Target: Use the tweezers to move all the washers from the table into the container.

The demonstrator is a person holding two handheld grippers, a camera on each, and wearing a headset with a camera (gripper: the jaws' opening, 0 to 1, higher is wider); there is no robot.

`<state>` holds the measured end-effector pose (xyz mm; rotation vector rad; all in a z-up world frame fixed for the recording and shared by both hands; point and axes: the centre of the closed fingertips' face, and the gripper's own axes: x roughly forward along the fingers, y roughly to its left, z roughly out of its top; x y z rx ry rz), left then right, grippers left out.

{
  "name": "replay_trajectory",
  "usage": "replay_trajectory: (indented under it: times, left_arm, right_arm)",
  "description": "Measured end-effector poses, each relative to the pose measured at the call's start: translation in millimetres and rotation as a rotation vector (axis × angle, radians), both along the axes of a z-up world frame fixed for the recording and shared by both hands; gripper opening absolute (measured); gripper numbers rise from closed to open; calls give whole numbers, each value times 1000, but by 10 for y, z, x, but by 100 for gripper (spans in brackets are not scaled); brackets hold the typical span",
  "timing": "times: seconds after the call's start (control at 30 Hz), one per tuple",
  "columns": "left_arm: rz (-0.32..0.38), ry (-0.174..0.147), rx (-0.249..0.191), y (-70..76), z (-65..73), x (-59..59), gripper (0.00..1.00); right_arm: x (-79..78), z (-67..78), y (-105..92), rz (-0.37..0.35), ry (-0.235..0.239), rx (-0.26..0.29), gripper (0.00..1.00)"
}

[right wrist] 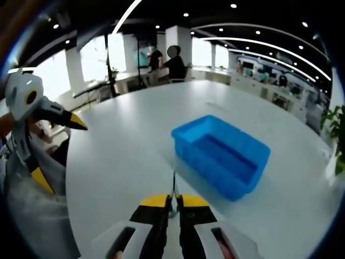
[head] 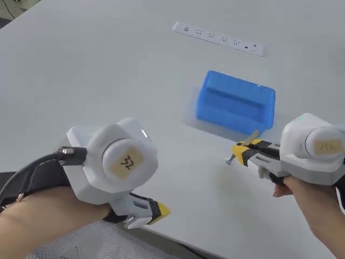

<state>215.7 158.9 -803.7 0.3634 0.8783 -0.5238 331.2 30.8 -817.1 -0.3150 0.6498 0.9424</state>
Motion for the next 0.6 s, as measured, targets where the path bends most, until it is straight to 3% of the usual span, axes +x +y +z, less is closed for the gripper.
replay_trajectory:
  times: [0.3, 0.47, 0.6]
  left_arm:
    - [-6, -3, 5, 1, 6, -7, 94]
    - [-7, -6, 2, 6, 8, -7, 94]
    - [-10, -9, -1, -2, 18, -6, 94]
  right_arm:
    - [-14, 12, 20, -5, 0, -11, 2]
    - [-18, 6, 62, 20, -24, -53, 2]
    - [9, -3, 66, 33, -15, -71, 2]
